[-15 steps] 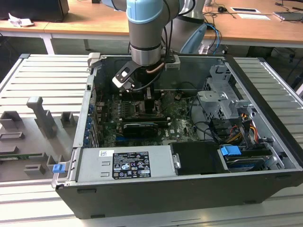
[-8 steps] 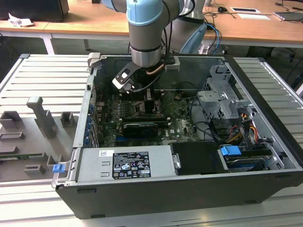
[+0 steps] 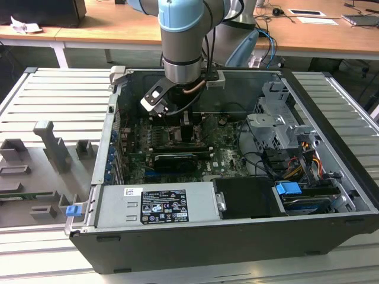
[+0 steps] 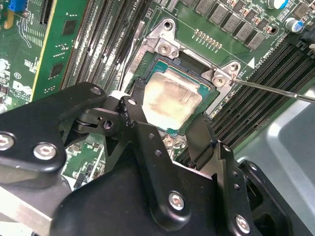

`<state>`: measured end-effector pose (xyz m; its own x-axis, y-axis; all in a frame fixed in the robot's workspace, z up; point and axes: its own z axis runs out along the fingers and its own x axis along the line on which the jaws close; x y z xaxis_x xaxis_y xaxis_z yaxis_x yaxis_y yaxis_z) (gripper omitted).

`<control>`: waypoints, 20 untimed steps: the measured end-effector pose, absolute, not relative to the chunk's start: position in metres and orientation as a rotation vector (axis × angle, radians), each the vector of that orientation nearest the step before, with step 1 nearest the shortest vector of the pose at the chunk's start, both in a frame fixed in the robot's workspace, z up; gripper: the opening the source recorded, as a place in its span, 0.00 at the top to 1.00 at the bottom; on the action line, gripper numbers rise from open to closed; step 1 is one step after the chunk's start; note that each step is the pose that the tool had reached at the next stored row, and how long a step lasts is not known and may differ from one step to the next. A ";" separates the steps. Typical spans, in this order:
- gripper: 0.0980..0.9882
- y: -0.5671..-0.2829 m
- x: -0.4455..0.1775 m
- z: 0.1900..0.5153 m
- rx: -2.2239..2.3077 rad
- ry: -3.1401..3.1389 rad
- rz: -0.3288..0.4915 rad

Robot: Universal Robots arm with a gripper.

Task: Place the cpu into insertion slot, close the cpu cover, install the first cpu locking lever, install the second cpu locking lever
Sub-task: 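Place the cpu into insertion slot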

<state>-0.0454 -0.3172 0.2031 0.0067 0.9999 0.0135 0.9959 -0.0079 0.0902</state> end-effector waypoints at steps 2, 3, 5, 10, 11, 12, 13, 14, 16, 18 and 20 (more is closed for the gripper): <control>0.43 -0.317 -0.045 0.205 2.189 2.173 0.113; 0.43 -0.317 -0.045 0.207 2.189 2.173 0.113; 0.43 -0.317 -0.045 0.213 2.189 2.173 0.113; 0.60 -0.318 -0.042 0.215 2.196 2.180 0.100; 0.67 -0.318 -0.042 0.215 2.197 2.181 0.098; 0.73 -0.318 -0.042 0.215 2.198 2.181 0.097; 0.80 -0.318 -0.042 0.215 2.198 2.181 0.097; 0.93 -0.319 -0.042 0.216 2.198 2.181 0.096; 0.99 -0.319 -0.042 0.216 2.198 2.181 0.096; 0.99 -0.319 -0.042 0.216 2.198 2.181 0.097; 0.99 -0.319 -0.042 0.216 2.198 2.181 0.096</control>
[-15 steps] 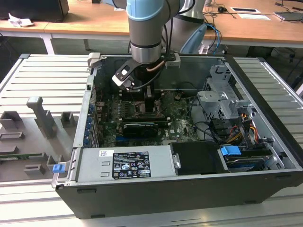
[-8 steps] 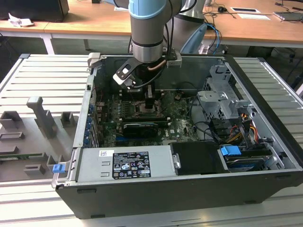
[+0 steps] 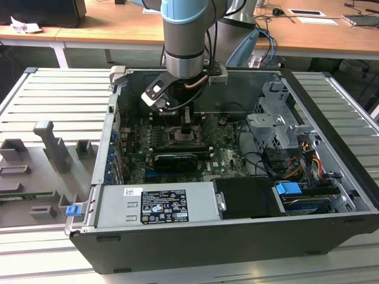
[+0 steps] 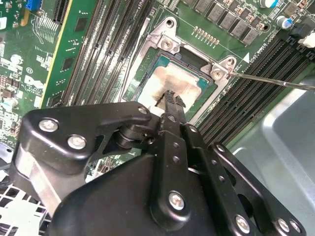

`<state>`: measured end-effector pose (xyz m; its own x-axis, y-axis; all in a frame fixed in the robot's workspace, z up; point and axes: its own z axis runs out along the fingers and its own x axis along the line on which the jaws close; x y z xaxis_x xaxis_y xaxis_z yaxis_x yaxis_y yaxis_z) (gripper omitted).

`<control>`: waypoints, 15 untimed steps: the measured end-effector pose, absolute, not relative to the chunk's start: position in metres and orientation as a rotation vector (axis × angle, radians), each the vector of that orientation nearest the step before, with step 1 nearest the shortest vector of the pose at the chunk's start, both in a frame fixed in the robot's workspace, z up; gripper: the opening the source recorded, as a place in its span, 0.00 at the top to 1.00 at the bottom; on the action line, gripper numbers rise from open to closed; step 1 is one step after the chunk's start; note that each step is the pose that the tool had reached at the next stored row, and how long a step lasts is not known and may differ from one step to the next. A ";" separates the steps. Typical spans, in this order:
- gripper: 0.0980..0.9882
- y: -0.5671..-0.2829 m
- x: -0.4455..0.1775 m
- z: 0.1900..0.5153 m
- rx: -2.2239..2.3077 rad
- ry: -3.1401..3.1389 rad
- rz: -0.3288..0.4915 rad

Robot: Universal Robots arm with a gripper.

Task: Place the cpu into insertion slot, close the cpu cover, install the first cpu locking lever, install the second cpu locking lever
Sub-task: 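Place the cpu into insertion slot, then close the cpu cover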

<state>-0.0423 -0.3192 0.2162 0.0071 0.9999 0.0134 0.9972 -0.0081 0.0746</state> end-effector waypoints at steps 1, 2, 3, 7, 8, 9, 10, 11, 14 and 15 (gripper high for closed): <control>0.99 -0.319 -0.042 0.217 2.198 2.181 0.096; 0.99 -0.319 -0.042 0.217 2.198 2.181 0.097; 0.99 -0.319 -0.042 0.217 2.198 2.181 0.097; 0.99 -0.319 -0.042 0.218 2.198 2.181 0.096; 0.99 -0.319 -0.042 0.218 2.198 2.181 0.096; 0.99 -0.319 -0.042 0.219 2.198 2.181 0.096; 0.99 -0.319 -0.042 0.221 2.198 2.181 0.096; 0.99 -0.319 -0.042 0.223 2.198 2.181 0.096; 0.99 -0.319 -0.042 0.231 2.198 2.182 0.096; 0.99 -0.319 -0.042 0.233 2.198 2.182 0.096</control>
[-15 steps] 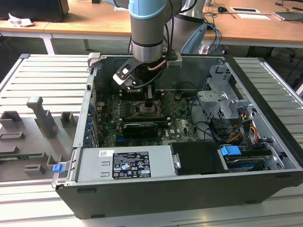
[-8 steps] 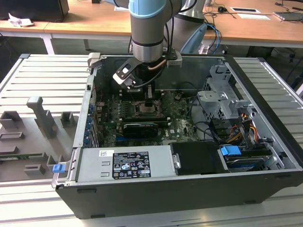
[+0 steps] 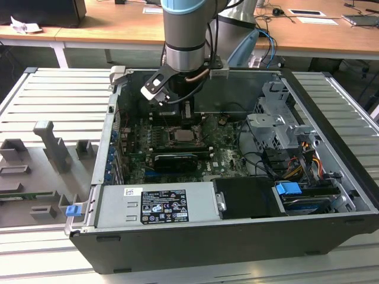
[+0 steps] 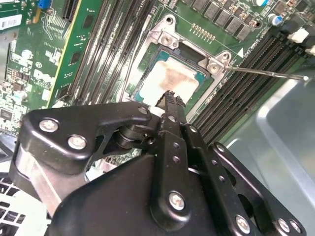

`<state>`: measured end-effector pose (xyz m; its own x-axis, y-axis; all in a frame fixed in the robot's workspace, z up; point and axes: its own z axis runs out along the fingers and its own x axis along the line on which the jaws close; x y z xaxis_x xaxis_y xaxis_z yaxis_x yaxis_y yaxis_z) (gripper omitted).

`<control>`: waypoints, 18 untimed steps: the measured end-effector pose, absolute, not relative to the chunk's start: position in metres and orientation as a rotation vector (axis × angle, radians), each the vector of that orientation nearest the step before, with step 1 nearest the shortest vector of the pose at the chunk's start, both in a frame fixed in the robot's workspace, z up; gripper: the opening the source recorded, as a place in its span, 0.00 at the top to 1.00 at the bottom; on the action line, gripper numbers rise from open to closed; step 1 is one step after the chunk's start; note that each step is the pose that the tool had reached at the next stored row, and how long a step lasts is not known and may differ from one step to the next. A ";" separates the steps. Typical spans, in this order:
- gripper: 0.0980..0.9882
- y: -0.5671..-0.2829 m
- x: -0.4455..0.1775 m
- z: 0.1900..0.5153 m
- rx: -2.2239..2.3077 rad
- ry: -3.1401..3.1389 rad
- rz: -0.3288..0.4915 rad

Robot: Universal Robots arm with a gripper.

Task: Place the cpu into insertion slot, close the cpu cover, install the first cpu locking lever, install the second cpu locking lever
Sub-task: 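Close the cpu cover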

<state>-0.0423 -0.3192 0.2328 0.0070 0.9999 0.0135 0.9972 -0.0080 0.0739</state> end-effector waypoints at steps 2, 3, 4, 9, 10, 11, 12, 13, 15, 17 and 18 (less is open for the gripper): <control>0.99 -0.319 -0.042 0.236 2.198 2.182 0.095; 0.99 -0.319 -0.042 0.239 2.198 2.182 0.095; 0.99 -0.319 -0.042 0.241 2.198 2.182 0.095; 0.99 -0.319 -0.042 0.241 2.198 2.181 0.095; 0.99 -0.319 -0.042 0.242 2.198 2.181 0.094; 0.99 -0.319 -0.042 0.242 2.198 2.182 0.095; 0.99 -0.319 -0.042 0.244 2.198 2.182 0.095; 0.99 -0.318 -0.042 0.245 2.198 2.182 0.095; 0.99 -0.318 -0.042 0.246 2.198 2.182 0.095; 0.99 -0.318 -0.042 0.247 2.198 2.182 0.095; 0.99 -0.318 -0.042 0.248 2.198 2.182 0.094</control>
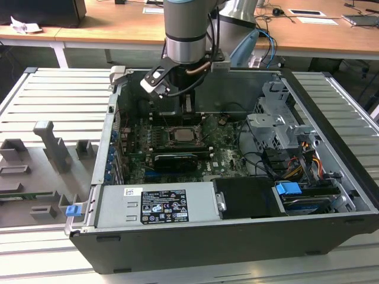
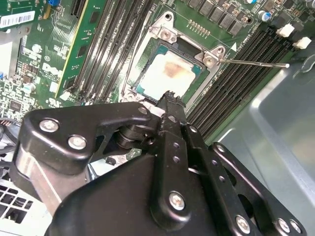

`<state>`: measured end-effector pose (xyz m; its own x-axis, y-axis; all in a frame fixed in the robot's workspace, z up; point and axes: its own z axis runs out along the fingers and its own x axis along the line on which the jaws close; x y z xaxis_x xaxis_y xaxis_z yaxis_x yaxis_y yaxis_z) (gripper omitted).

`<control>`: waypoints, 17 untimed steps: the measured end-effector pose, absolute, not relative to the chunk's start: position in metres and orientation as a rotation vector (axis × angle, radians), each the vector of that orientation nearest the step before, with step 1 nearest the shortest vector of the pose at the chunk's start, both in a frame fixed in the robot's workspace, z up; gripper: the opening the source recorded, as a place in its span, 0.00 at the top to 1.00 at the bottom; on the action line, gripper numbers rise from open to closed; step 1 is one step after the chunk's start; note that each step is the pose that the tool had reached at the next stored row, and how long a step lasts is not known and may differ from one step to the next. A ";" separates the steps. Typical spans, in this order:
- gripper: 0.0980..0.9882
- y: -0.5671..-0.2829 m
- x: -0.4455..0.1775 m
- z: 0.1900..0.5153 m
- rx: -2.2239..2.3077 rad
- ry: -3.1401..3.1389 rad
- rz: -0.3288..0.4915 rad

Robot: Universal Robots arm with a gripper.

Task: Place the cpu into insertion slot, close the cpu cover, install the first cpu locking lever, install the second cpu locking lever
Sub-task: 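Close the cpu cover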

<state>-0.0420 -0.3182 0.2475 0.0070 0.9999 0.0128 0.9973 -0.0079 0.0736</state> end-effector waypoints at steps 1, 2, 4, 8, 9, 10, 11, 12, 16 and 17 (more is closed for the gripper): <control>0.99 -0.318 -0.042 0.248 2.198 2.182 0.095; 0.99 -0.318 -0.042 0.251 2.198 2.182 0.094; 0.99 -0.318 -0.042 0.253 2.198 2.182 0.095; 0.99 -0.318 -0.042 0.254 2.198 2.181 0.095; 0.99 -0.318 -0.042 0.255 2.198 2.182 0.094; 0.99 -0.318 -0.042 0.255 2.198 2.181 0.094; 0.99 -0.318 -0.042 0.255 2.198 2.182 0.095; 0.99 -0.318 -0.042 0.256 2.198 2.181 0.095; 0.99 -0.318 -0.040 0.256 2.198 2.181 0.094; 0.99 -0.318 -0.039 0.256 2.198 2.181 0.094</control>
<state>-0.0395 -0.3176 0.2558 0.0073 0.9999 0.0127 0.9973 -0.0082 0.0737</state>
